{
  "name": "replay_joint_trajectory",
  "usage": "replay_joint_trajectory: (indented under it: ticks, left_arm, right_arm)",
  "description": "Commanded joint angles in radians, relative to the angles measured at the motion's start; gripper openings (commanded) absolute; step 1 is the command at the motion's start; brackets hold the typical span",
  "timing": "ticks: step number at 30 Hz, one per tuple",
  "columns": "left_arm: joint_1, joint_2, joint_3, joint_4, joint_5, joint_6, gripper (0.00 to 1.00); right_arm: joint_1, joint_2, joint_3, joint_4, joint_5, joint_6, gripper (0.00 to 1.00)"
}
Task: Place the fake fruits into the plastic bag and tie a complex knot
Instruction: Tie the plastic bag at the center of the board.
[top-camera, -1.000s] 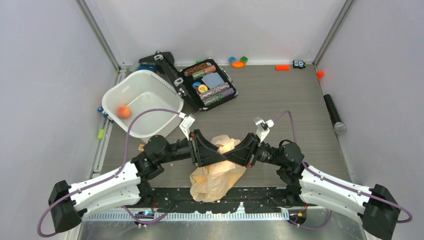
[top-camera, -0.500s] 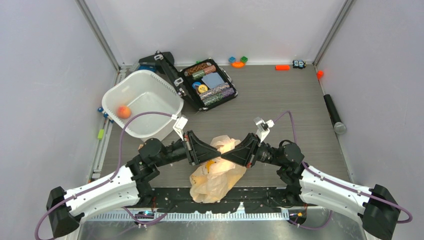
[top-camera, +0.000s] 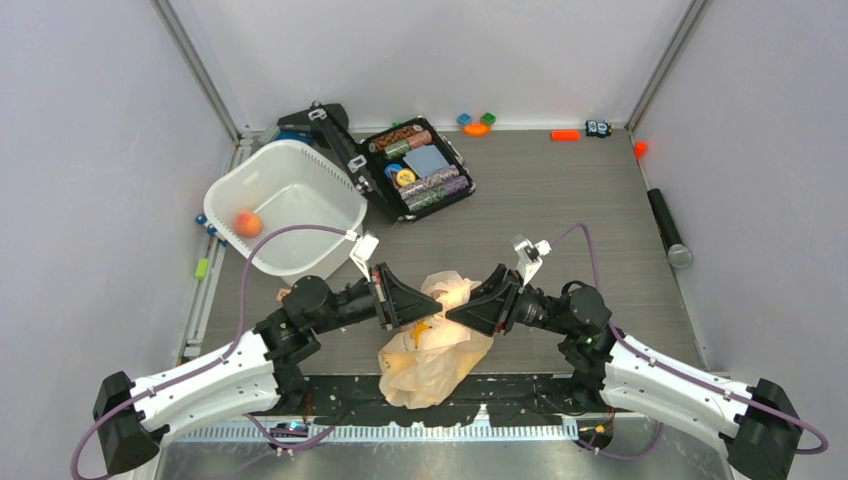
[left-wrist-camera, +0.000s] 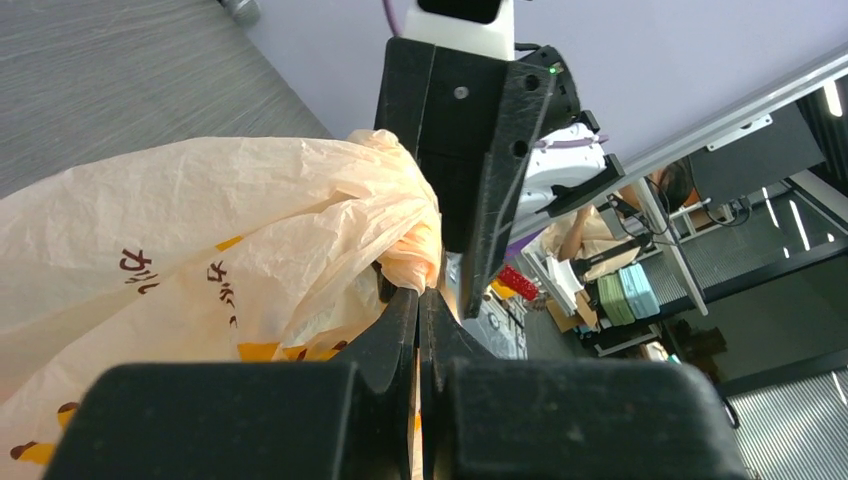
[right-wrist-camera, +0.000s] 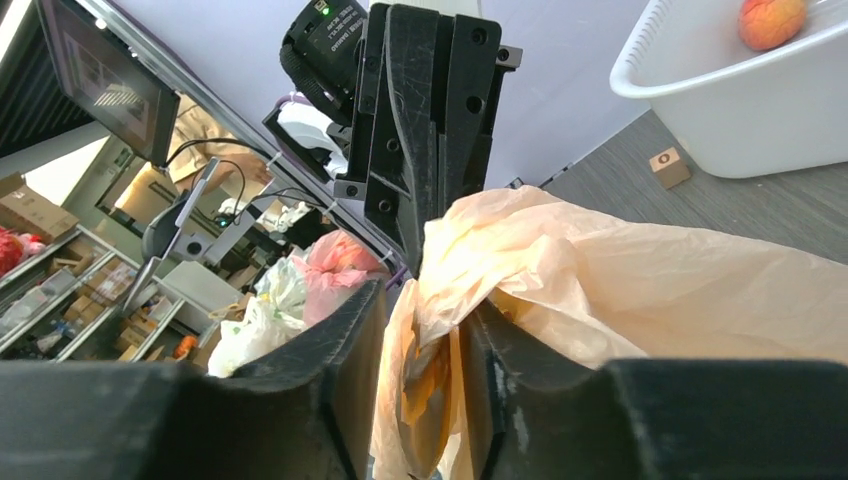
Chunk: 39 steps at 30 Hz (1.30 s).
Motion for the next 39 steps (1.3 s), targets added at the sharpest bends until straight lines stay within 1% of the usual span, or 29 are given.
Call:
replay_joint_trajectory:
  ticks: [1,2,3,5,8,9,10,13,15,19,22,26,28,32,34,36,37,39]
  left_arm:
    - [0.010,0.003,-0.004,0.000,-0.014,0.015,0.00]
    - [0.010,0.008,-0.003,0.000,-0.014,0.015,0.00]
    - [0.010,0.013,-0.002,0.000,-0.013,0.016,0.00]
    - [0.011,0.019,0.002,-0.003,-0.012,0.018,0.00]
    - [0.011,0.018,0.001,-0.006,-0.013,0.018,0.00]
    - [0.011,0.014,0.000,-0.009,-0.017,0.018,0.00]
    - [0.011,0.010,-0.001,-0.013,-0.025,0.018,0.00]
    - [0.011,-0.007,-0.005,-0.030,-0.042,0.023,0.00]
    - [0.011,-0.020,-0.008,-0.035,-0.053,0.024,0.00]
    - [0.011,-0.029,-0.009,-0.043,-0.068,0.025,0.00]
    - [0.011,-0.039,-0.001,-0.071,-0.073,0.032,0.00]
    - [0.011,-0.049,-0.002,-0.098,-0.088,0.038,0.00]
    - [0.011,-0.050,-0.001,-0.102,-0.089,0.038,0.00]
    - [0.011,-0.046,0.006,-0.110,-0.091,0.040,0.00]
    - [0.011,-0.044,0.012,-0.122,-0.091,0.042,0.00]
    - [0.011,-0.044,0.017,-0.131,-0.091,0.046,0.00]
    - [0.011,-0.044,0.021,-0.135,-0.091,0.048,0.00]
    - [0.011,-0.045,0.025,-0.141,-0.094,0.052,0.00]
  right_arm:
    - [-0.004,-0.064,0.068,-0.120,0.048,-0.038,0.49]
    - [-0.003,-0.085,0.078,-0.166,0.053,-0.047,0.53]
    - [-0.003,-0.095,0.084,-0.220,0.066,-0.051,0.59]
    - [-0.004,-0.129,0.099,-0.292,0.078,-0.067,0.66]
    - [-0.005,-0.194,0.128,-0.402,0.108,-0.080,0.73]
    - [-0.004,-0.208,0.136,-0.476,0.129,-0.089,0.74]
    - [-0.004,-0.242,0.153,-0.509,0.141,-0.093,0.75]
    - [-0.004,-0.323,0.180,-0.701,0.223,-0.114,0.75]
    - [-0.003,-0.410,0.199,-0.817,0.260,-0.126,0.75]
    - [0.000,-0.505,0.159,-0.902,0.252,-0.112,0.72]
    - [0.011,-0.527,0.142,-0.907,0.239,-0.091,0.70]
    - [0.025,-0.504,0.187,-0.881,0.264,-0.119,0.70]
    - [0.029,-0.438,0.222,-0.879,0.274,-0.132,0.70]
    - [0.058,-0.340,0.291,-0.904,0.344,-0.155,0.69]
    - [0.087,-0.291,0.327,-0.932,0.390,-0.158,0.68]
    - [0.156,-0.239,0.377,-0.964,0.440,-0.162,0.67]
    - [0.178,-0.225,0.389,-0.976,0.508,-0.164,0.66]
    - [0.247,-0.173,0.429,-1.016,0.597,-0.171,0.65]
